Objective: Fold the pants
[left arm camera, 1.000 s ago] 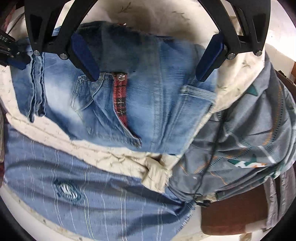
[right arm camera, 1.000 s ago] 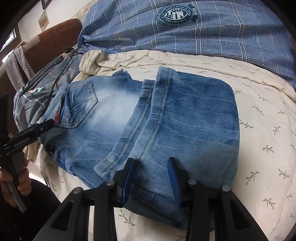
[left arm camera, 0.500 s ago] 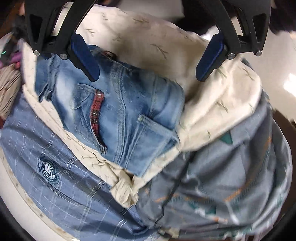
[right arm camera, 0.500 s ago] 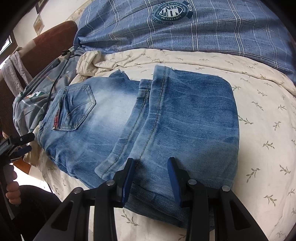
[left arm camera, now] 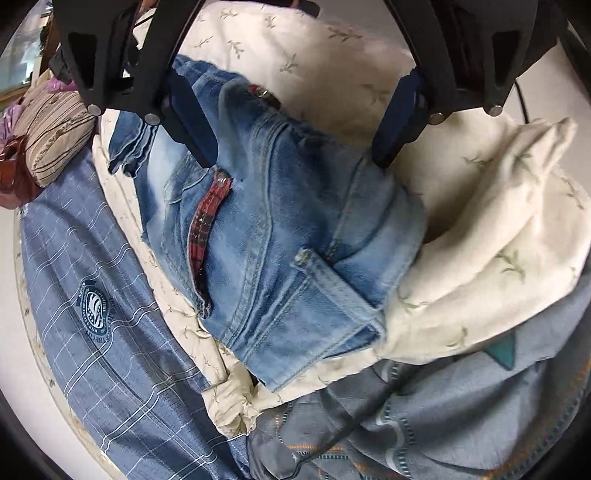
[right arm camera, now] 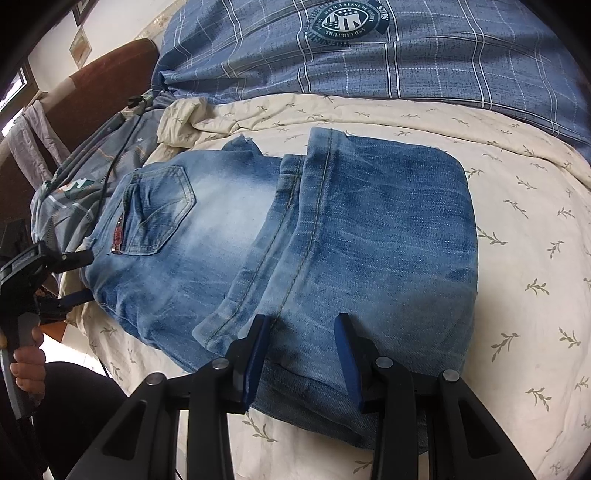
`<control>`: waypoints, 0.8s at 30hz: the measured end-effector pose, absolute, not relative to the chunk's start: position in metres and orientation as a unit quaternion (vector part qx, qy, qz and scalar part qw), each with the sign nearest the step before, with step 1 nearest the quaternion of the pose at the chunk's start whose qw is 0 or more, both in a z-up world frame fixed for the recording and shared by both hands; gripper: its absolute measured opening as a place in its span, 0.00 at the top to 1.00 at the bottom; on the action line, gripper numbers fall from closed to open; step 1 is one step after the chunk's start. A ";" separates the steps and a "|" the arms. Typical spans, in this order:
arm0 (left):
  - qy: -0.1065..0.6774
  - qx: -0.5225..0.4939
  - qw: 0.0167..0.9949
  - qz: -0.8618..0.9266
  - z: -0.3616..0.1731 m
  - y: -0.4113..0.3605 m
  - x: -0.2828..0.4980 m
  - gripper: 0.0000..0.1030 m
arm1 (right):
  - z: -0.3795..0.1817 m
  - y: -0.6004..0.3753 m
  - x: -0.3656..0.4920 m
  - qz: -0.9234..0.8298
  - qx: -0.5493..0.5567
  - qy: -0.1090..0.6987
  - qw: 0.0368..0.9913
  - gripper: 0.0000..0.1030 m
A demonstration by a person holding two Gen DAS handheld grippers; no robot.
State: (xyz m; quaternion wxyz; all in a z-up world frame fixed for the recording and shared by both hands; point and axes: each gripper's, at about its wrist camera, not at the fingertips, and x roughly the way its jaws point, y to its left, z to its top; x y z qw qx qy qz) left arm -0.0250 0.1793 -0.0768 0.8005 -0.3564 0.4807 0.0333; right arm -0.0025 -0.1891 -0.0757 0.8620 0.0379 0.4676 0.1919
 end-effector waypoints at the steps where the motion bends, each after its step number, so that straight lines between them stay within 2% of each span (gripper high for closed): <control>1: 0.483 -0.354 0.800 0.037 -0.078 0.178 -0.023 0.17 | -0.076 -0.189 -0.003 0.192 0.036 0.468 0.862 0.60; 7: 0.478 -0.362 0.799 0.052 -0.081 0.174 -0.008 0.17 | -0.076 -0.188 -0.002 0.193 0.032 0.467 0.862 0.60; 15: 0.453 -0.312 0.834 0.042 -0.063 0.159 0.000 0.17 | -0.076 -0.188 -0.003 0.193 0.030 0.466 0.863 0.60; 24: 0.498 -0.338 0.797 0.043 -0.088 0.165 -0.007 0.16 | -0.076 -0.187 -0.003 0.194 0.028 0.466 0.863 0.60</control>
